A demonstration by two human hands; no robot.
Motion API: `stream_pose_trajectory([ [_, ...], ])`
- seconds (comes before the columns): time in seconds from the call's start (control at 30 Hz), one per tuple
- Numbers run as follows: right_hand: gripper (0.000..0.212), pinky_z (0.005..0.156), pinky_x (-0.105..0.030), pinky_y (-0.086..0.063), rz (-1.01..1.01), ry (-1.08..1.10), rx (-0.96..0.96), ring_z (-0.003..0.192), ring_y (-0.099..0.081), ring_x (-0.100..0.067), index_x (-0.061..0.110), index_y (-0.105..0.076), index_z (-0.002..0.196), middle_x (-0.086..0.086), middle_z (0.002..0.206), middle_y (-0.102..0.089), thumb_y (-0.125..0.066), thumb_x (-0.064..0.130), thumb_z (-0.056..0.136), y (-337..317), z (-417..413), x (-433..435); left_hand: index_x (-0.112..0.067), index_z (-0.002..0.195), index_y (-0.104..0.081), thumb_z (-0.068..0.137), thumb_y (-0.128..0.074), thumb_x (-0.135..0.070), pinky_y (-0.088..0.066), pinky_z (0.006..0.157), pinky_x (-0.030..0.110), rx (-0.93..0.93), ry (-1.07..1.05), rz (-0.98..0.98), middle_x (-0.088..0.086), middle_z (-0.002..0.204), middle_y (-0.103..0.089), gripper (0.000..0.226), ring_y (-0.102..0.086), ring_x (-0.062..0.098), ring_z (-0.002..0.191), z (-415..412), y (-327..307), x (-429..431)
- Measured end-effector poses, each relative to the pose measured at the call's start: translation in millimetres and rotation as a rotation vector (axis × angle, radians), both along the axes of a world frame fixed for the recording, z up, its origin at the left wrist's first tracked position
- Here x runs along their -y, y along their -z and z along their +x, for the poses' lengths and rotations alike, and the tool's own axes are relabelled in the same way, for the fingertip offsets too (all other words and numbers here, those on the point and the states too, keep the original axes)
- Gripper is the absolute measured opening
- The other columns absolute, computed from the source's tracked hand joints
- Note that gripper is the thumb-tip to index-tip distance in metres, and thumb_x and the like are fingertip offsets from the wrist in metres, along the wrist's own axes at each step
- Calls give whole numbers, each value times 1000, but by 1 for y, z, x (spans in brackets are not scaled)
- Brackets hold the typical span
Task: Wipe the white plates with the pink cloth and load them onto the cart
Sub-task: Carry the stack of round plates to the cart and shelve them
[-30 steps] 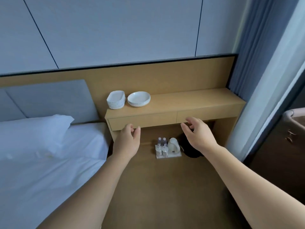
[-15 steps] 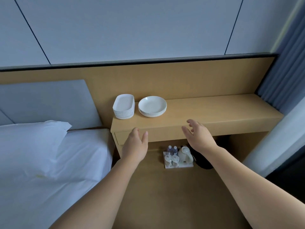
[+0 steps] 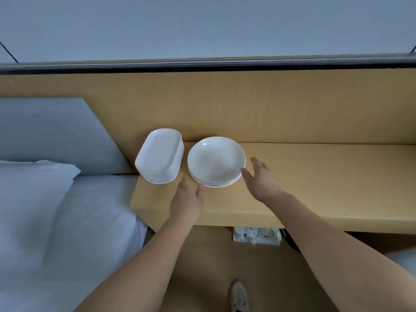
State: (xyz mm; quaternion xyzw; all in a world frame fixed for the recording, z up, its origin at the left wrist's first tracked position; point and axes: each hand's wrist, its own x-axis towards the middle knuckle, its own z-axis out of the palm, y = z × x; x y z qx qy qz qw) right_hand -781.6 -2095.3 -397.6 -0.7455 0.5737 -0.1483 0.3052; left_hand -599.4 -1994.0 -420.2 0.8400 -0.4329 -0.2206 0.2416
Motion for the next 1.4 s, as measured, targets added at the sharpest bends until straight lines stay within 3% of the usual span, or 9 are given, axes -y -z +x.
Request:
stream_pose_trajectory([
  [0.13, 54, 73, -34, -39, 48, -71, -115, 104, -55, -32, 10, -28, 144, -14, 132, -46, -37, 42, 102, 31, 24, 66, -13, 151, -15, 100, -37, -45, -47, 91, 37, -10, -59, 27, 3, 148, -38, 64, -51, 25, 124, 6, 24, 53],
  [0.37, 70, 88, -39, -43, 156, -64, -171, 122, -51, -35, 1, -10, 151, -16, 146, -35, -37, 42, 102, 70, 52, 119, -11, 154, -4, 100, -34, -51, -45, 101, 40, -21, -156, 162, 5, 156, -29, 74, -46, 28, 132, 20, 56, 98],
  [0.5, 64, 85, -37, -41, 185, -64, -122, 116, -52, -37, -2, -22, 145, -22, 136, -44, -41, 40, 101, 83, 54, 135, -18, 152, -11, 97, -40, -53, -49, 100, 47, -124, -215, 114, 6, 150, -36, 72, -48, 28, 128, 23, 69, 112],
  [0.67, 54, 75, -34, -41, 226, -43, 32, 104, -57, -34, 8, -32, 135, -17, 122, -55, -51, 40, 96, 94, 54, 140, -15, 151, -12, 94, -49, -49, -46, 102, 48, -178, -281, 71, 6, 148, -36, 76, -46, 29, 129, 25, 73, 126],
  [0.83, 55, 75, -31, -40, 209, -14, 101, 104, -56, -32, 10, -33, 137, -15, 124, -51, -52, 41, 95, 95, 52, 132, -17, 147, -18, 89, -57, -50, -49, 99, 47, -183, -299, 35, 4, 142, -40, 77, -49, 27, 124, 23, 74, 125],
  [1.0, 57, 73, -30, -40, 169, 47, 167, 92, -53, -24, 12, -35, 135, -11, 124, -51, -55, 45, 93, 81, 38, 111, -19, 145, -22, 87, -60, -52, -49, 97, 40, -167, -230, -33, -1, 138, -43, 76, -49, 22, 122, 18, 56, 115],
  [1.13, 63, 78, -30, -44, 116, 135, 250, 99, -51, -19, 13, -37, 132, -7, 125, -49, -61, 49, 88, 51, 25, 85, -19, 144, -26, 87, -59, -53, -39, 83, 28, -109, -131, -75, -5, 135, -48, 73, -50, 18, 120, 11, 19, 107],
  [1.27, 66, 78, -35, -50, 60, 277, 308, 103, -56, -22, 19, -38, 128, -2, 121, -52, -65, 57, 81, 12, 14, 42, -22, 142, -29, 86, -55, -58, -44, 83, 31, -48, -34, -119, -6, 131, -52, 72, -54, 20, 117, 6, -20, 88],
  [1.4, 61, 70, -27, -44, -37, 428, 349, 100, -58, -18, 25, -39, 124, 1, 120, -55, -65, 59, 81, -26, -5, -23, -22, 144, -28, 85, -52, -62, -47, 90, 35, -35, 127, -185, -5, 136, -50, 75, -54, 22, 118, -6, -57, 52],
])
